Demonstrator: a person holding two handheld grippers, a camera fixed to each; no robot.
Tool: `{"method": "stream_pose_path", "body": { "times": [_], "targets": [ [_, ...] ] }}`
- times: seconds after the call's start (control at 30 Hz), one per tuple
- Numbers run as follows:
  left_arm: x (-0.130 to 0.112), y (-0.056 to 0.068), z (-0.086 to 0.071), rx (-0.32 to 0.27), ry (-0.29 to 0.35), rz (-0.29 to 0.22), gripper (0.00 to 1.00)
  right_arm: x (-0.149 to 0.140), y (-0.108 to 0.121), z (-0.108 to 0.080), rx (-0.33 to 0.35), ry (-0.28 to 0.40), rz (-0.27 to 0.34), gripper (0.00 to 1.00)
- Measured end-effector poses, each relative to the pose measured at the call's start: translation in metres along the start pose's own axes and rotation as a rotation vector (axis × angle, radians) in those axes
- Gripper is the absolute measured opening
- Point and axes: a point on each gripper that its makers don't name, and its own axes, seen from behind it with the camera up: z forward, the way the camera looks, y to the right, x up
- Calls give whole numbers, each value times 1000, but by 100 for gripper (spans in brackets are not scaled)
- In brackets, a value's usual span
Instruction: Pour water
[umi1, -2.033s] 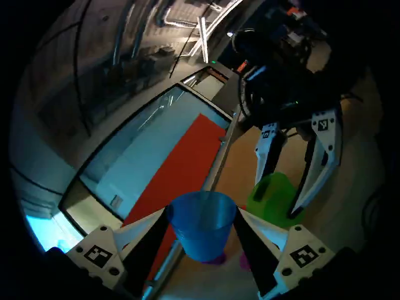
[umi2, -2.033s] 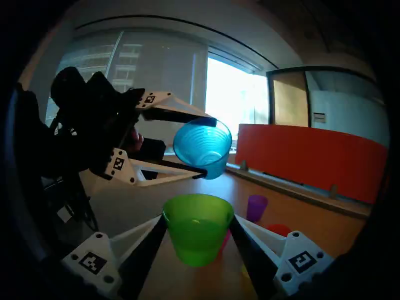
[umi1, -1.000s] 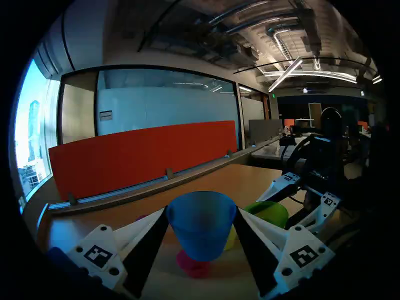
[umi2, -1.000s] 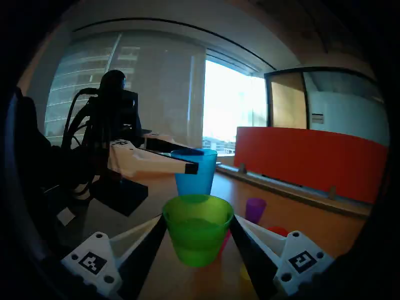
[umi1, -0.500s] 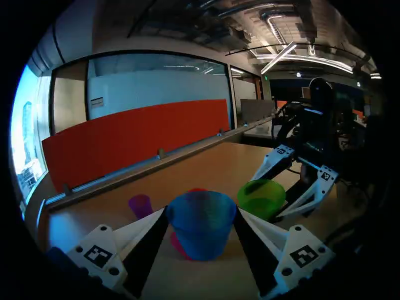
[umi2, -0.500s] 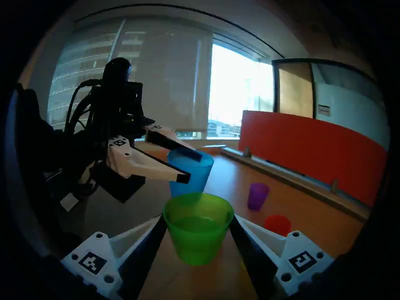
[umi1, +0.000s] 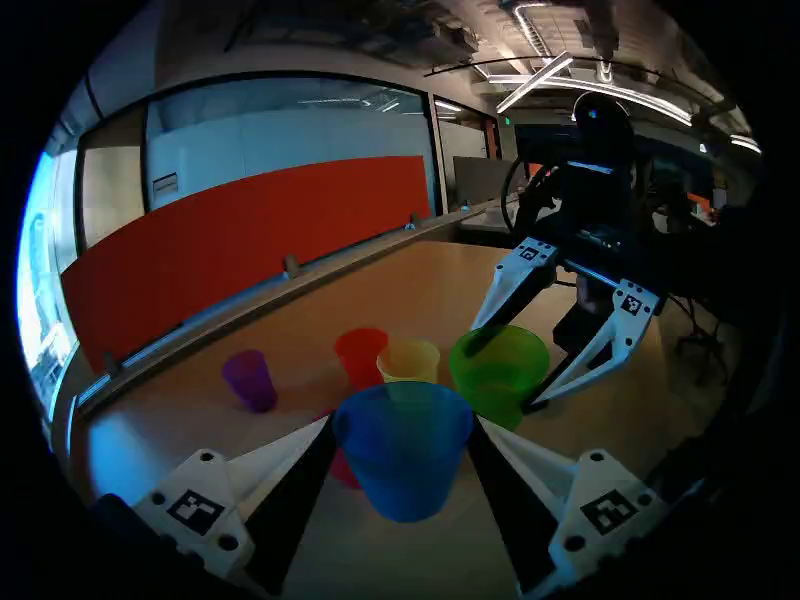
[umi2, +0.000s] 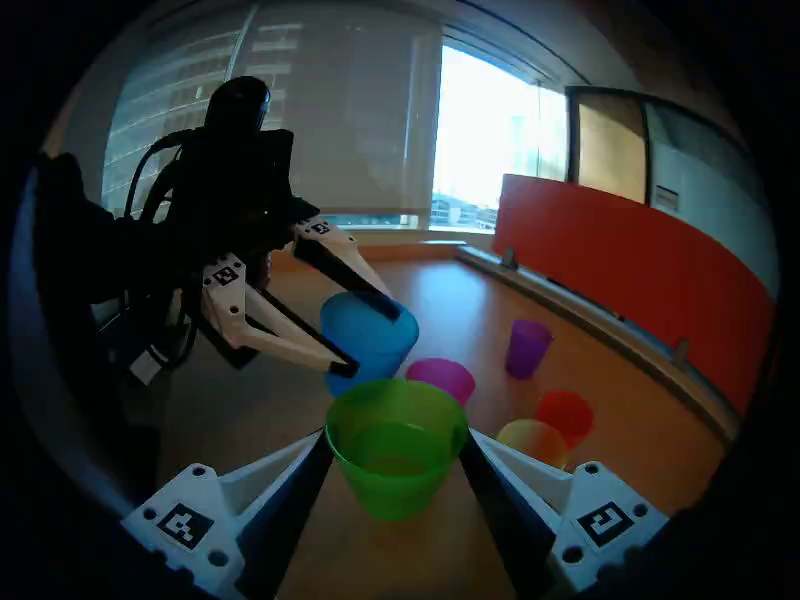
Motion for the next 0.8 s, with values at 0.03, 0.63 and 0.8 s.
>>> {"method": "stream_pose_path", "body": {
  "times": [0.03, 0.63, 0.8],
  "targets": [
    [-2, 1, 1, -5, -4, 0, 88, -2, 1, 0, 1, -5, 2, 91],
    [-47, 13, 22, -73, -96, 4, 89, -48, 16, 2, 39, -121, 10, 91],
    [-56, 15, 26, -87, -108, -5, 89, -55, 21, 2, 39, -137, 17, 91]
  ]
}}
